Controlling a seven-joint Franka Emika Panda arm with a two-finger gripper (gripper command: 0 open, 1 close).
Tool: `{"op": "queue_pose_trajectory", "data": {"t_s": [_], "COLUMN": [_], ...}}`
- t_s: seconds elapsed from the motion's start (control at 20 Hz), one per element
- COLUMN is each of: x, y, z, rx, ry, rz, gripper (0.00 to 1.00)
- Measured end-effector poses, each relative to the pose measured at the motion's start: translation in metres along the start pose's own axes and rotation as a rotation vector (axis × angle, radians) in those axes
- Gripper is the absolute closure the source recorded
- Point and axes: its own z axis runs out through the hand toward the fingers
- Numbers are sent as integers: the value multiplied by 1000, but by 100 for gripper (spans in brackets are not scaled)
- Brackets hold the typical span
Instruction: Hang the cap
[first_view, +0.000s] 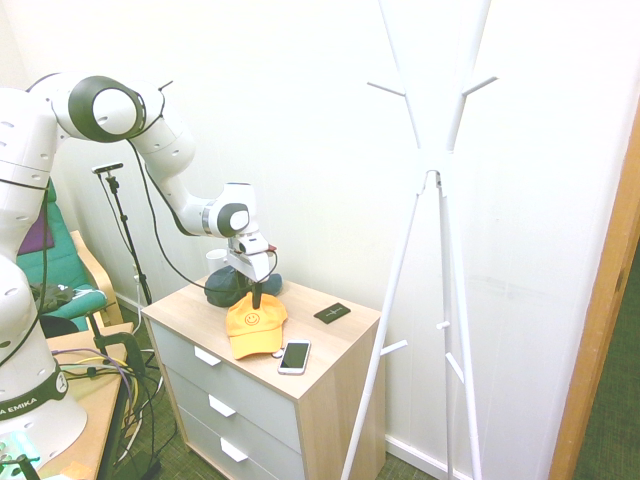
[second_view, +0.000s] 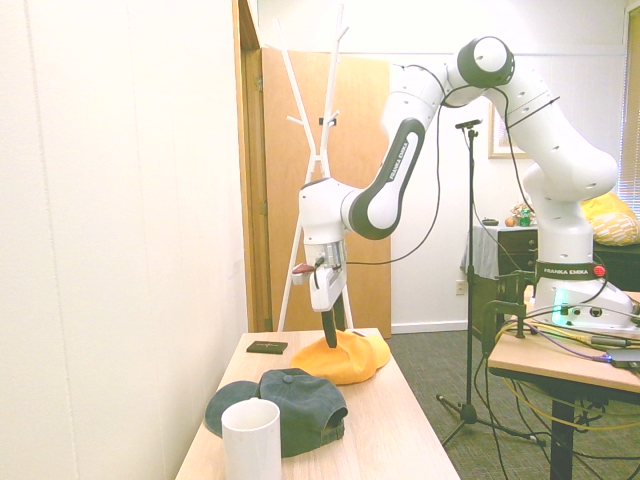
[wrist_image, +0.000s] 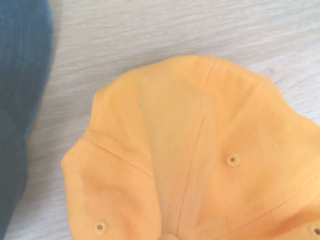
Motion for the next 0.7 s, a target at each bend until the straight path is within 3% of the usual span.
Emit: {"op": "queue_pose_trajectory", "data": {"t_s": [0.7], "x": [6], "y": [2], "z": [-1], "rx": [0], "ry": [7], "rz": [12], "gripper": [100]}}
